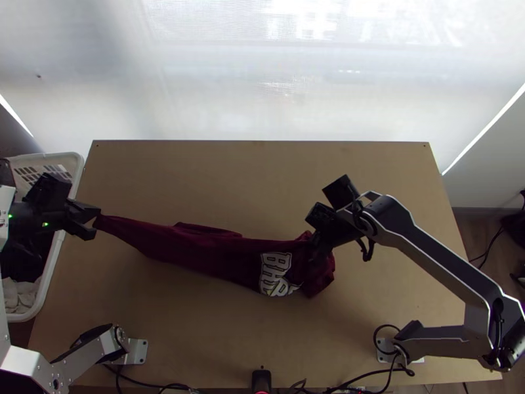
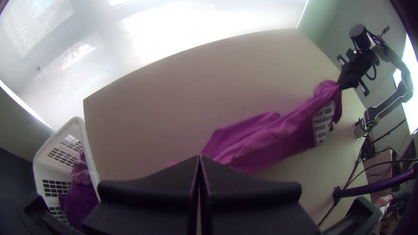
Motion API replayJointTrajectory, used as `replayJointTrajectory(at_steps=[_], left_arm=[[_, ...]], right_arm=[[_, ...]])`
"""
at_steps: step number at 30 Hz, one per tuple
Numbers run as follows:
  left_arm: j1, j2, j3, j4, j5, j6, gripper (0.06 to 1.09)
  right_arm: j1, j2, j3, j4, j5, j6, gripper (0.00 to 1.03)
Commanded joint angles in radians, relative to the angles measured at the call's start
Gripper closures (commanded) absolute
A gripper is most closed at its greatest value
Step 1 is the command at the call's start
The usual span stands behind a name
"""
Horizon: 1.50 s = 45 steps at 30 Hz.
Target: Fold the t-shirt
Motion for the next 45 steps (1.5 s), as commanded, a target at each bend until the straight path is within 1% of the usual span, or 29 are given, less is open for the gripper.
replayJointTrajectory(at_steps=[1,5,8,13,16,17,18,19,20,21,24,25,26,29,34,42,44,45], left_arm=[[-0.036,-0.046,-0.114,0.022,-0.005,0.002,1.05],[-0.033,-0.066,-0.141,0.03,-0.014,0.01,1.05],[-0.022,-0.078,-0.134,0.03,-0.015,0.015,1.05],[0.005,-0.089,-0.114,0.015,-0.015,0.028,1.05],[0.007,-0.096,-0.115,-0.001,-0.015,0.038,1.05],[0.005,-0.099,-0.117,-0.001,-0.015,0.039,1.05],[0.007,-0.103,-0.118,-0.001,-0.015,0.039,1.05],[0.005,-0.103,-0.117,-0.002,-0.014,0.039,1.05],[0.007,-0.104,-0.118,-0.002,-0.014,0.039,1.05],[0.007,-0.106,-0.118,-0.002,-0.014,0.039,1.05],[0.015,-0.107,-0.117,-0.004,-0.015,0.045,1.05],[0.022,-0.107,-0.117,-0.005,-0.015,0.051,1.05],[0.031,-0.107,-0.117,-0.008,-0.015,0.059,1.05],[0.051,-0.107,-0.117,-0.015,-0.015,0.074,1.05],[0.071,-0.107,-0.12,-0.019,-0.015,0.082,1.05],[0.1,-0.109,-0.138,-0.022,-0.015,0.104,1.05],[0.1,-0.109,-0.138,-0.022,-0.014,0.104,1.05],[0.1,-0.109,-0.137,-0.022,-0.014,0.104,1.05]], right_arm=[[0.073,0.067,0.106,0.022,-0.005,0.01,1.0],[0.088,0.075,0.143,0.022,-0.005,0.001,1.0],[0.083,0.067,0.21,0.015,-0.003,0.004,1.0],[0.083,0.032,0.348,-0.09,-0.003,0.003,1.0],[0.094,0.029,0.318,-0.149,-0.003,-0.008,0.99],[0.094,0.02,0.283,-0.149,-0.003,-0.002,0.91],[0.094,0.017,0.247,-0.149,-0.003,0.003,0.8],[0.094,0.015,0.215,-0.149,0.001,0.02,0.59],[0.093,0.015,0.19,-0.154,0.026,0.052,0.39],[0.093,0.017,0.172,-0.157,0.046,0.066,0.31],[0.077,0.004,0.146,-0.159,0.063,0.069,0.3],[0.065,-0.002,0.141,-0.159,0.069,0.07,0.26],[0.053,-0.009,0.135,-0.16,0.069,0.07,0.23],[0.05,-0.039,0.106,-0.16,0.069,0.069,0.23],[0.117,-0.035,0.037,-0.151,0.069,0.061,0.23],[0.155,0.132,0.037,-0.001,0.07,0.056,0.23],[0.152,0.167,0.036,0.035,0.072,0.052,0.25],[0.145,0.179,0.037,0.052,0.07,0.046,0.28]])
